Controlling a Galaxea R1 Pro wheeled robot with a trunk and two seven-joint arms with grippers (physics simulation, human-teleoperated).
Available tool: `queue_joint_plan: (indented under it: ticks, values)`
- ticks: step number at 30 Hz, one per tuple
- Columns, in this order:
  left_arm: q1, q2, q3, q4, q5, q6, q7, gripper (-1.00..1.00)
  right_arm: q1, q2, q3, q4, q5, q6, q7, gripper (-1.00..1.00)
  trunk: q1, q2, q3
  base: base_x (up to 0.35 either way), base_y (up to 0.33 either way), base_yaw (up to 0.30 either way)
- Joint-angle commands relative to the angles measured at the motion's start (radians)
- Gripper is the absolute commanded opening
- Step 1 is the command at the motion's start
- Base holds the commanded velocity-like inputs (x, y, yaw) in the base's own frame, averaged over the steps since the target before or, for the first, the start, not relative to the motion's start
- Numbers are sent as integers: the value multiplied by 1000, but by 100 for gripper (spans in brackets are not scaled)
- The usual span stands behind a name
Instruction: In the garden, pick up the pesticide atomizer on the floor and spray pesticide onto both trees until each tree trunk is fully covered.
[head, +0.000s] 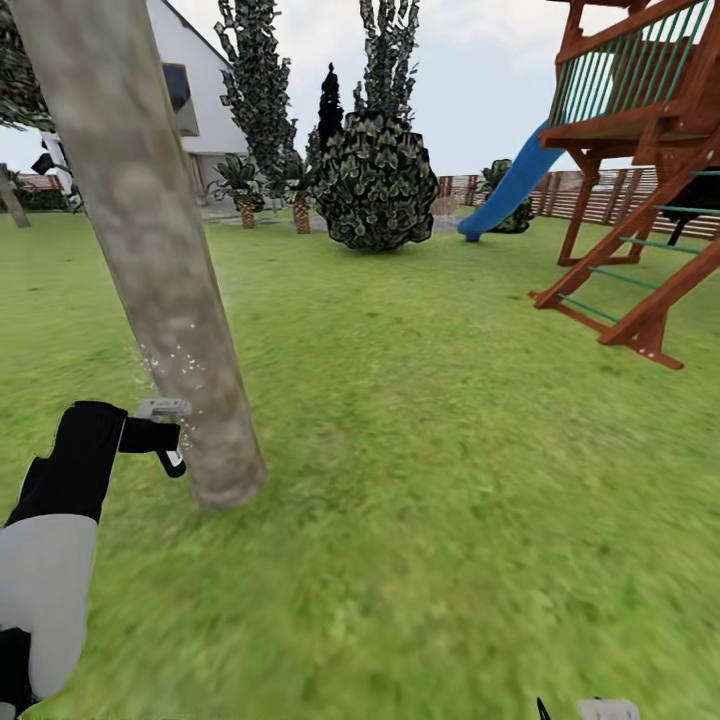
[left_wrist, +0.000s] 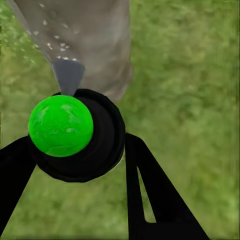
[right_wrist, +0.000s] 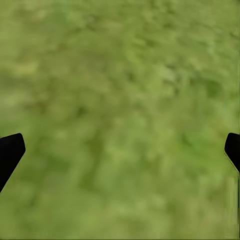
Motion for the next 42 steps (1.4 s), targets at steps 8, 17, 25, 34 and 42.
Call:
queue_joint_plan:
  ticks: [8,17,25,34,42]
  values:
    - [44,54,32,1,1,-9,2,-100,0,0,0,1,0,0,0,100,0,0,0,292,-92,10]
    - [118,36,48,31,0,-12,42,-100,0,0,0,1,0,0,0,100,0,0,0,68,-38,175]
    - [127,43,53,17,6,-12,43,-100,0,1,0,1,0,0,0,100,0,0,0,127,-81,62]
    - [127,44,55,16,6,-12,43,-100,0,0,0,2,0,0,0,100,0,0,0,102,-232,0]
    - [127,44,57,16,6,-11,43,-100,0,0,0,1,0,0,0,100,0,0,0,90,-274,5]
